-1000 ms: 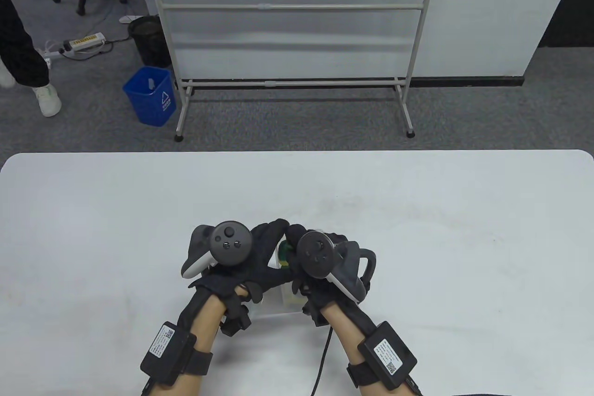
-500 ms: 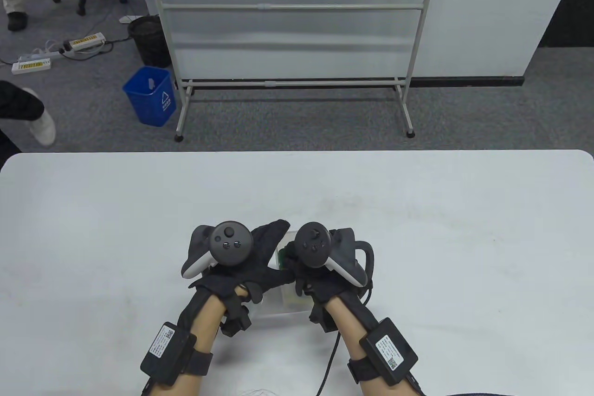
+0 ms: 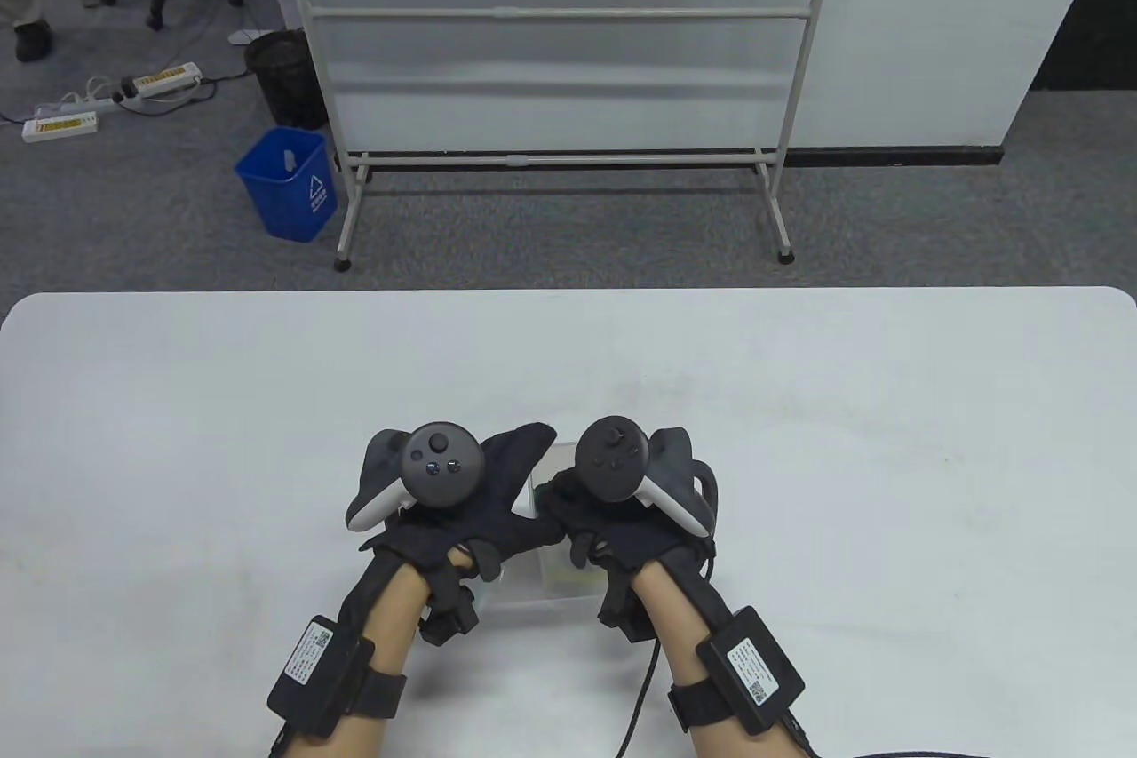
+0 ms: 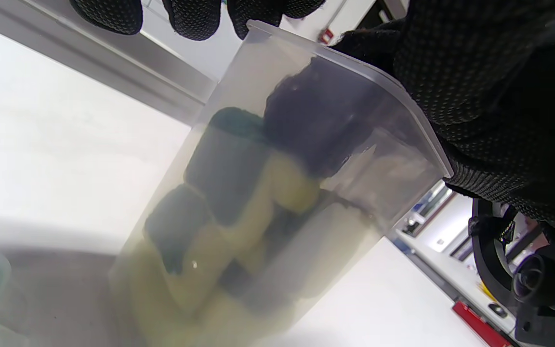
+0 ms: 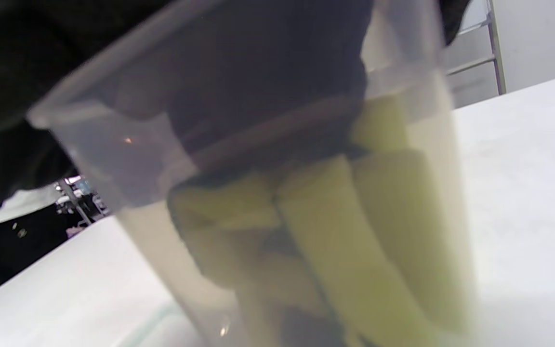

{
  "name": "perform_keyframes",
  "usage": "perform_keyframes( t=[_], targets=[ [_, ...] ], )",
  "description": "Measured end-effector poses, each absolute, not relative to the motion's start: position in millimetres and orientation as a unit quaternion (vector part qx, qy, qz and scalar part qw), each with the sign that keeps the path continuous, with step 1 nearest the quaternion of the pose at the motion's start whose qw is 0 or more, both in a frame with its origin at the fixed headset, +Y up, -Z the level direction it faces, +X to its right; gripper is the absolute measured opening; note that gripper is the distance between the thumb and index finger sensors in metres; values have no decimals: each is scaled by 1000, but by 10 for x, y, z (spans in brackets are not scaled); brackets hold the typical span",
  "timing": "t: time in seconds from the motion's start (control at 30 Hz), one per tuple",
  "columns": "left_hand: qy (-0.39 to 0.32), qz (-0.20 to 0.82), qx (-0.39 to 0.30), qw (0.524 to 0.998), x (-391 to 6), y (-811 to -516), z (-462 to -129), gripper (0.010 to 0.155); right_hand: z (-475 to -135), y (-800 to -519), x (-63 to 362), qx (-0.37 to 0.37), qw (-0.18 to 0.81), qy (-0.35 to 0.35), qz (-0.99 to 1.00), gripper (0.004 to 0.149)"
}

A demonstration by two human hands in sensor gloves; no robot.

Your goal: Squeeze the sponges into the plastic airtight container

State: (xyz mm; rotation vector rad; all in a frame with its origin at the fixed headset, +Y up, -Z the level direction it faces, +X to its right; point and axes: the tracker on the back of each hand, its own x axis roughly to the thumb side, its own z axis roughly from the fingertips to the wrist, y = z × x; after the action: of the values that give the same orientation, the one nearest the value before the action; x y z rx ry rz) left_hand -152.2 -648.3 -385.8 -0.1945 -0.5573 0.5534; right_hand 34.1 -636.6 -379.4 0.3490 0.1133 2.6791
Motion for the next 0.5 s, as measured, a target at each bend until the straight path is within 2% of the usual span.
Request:
perform_keyframes(
  t=[0.17,0.37,0.5],
  targets=[
    [-268,273,-98,919,-1522,-6483,-3857,94,-3778,-6265,436,149,256,27,955,47],
    [-267,273,-100,919,-1521,-6481,-3858,93,-3731,-6105,663,142,311,8,940,49],
    [-267,273,-101,919,-1521,-6486,-3858,93,-3677,-5988,880,133,361,-64,921,50]
  ],
)
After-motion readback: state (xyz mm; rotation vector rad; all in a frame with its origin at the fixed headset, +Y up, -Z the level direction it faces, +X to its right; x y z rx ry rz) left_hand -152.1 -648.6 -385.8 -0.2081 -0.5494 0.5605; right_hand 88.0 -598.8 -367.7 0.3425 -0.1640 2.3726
